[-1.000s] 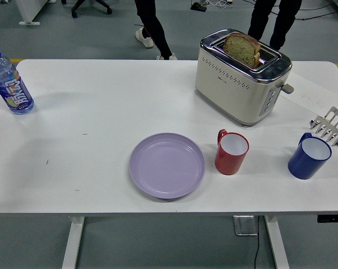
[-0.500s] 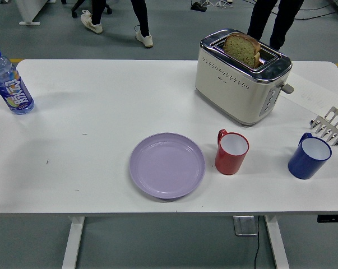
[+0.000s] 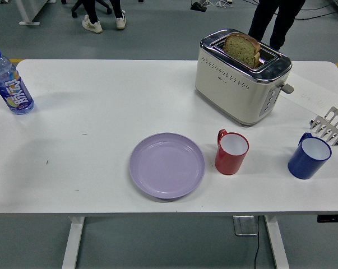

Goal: Push plate across desktop

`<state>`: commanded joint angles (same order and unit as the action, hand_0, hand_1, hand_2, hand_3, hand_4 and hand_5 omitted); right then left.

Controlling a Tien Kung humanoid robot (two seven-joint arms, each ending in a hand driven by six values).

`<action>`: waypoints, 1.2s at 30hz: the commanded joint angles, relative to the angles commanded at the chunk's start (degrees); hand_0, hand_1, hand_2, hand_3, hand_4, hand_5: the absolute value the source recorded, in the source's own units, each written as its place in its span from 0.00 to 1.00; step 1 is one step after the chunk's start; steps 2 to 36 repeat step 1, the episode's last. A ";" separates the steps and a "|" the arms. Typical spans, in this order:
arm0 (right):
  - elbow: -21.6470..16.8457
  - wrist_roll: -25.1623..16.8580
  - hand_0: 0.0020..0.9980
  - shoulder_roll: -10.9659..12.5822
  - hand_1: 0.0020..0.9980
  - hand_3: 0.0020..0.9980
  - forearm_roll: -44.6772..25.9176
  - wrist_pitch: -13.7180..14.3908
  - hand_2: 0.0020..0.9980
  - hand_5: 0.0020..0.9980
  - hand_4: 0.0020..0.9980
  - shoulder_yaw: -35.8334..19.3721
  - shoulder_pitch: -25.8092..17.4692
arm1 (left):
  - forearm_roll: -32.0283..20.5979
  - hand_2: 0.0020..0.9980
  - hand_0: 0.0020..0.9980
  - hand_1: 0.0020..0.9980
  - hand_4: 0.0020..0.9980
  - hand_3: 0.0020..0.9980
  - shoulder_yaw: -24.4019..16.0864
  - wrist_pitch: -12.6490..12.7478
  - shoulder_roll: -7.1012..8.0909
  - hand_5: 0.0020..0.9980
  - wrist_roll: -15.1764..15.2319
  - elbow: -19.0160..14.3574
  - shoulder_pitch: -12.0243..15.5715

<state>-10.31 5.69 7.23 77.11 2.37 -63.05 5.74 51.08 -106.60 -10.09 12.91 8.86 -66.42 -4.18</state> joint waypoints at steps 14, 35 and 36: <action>0.00 0.00 0.63 -0.01 0.58 0.61 -0.05 0.01 0.66 0.30 0.17 0.03 -0.02 | 0.00 0.78 0.76 0.78 0.49 0.78 0.08 0.00 0.02 1.00 0.00 0.01 -0.01; 0.00 0.00 0.63 -0.01 0.58 0.61 -0.05 0.01 0.66 0.30 0.17 0.03 -0.02 | 0.00 0.78 0.76 0.78 0.49 0.78 0.08 0.00 0.02 1.00 0.00 0.01 -0.01; 0.00 0.00 0.63 -0.01 0.58 0.61 -0.05 0.01 0.66 0.30 0.17 0.03 -0.02 | 0.00 0.78 0.76 0.78 0.49 0.78 0.08 0.00 0.02 1.00 0.00 0.01 -0.01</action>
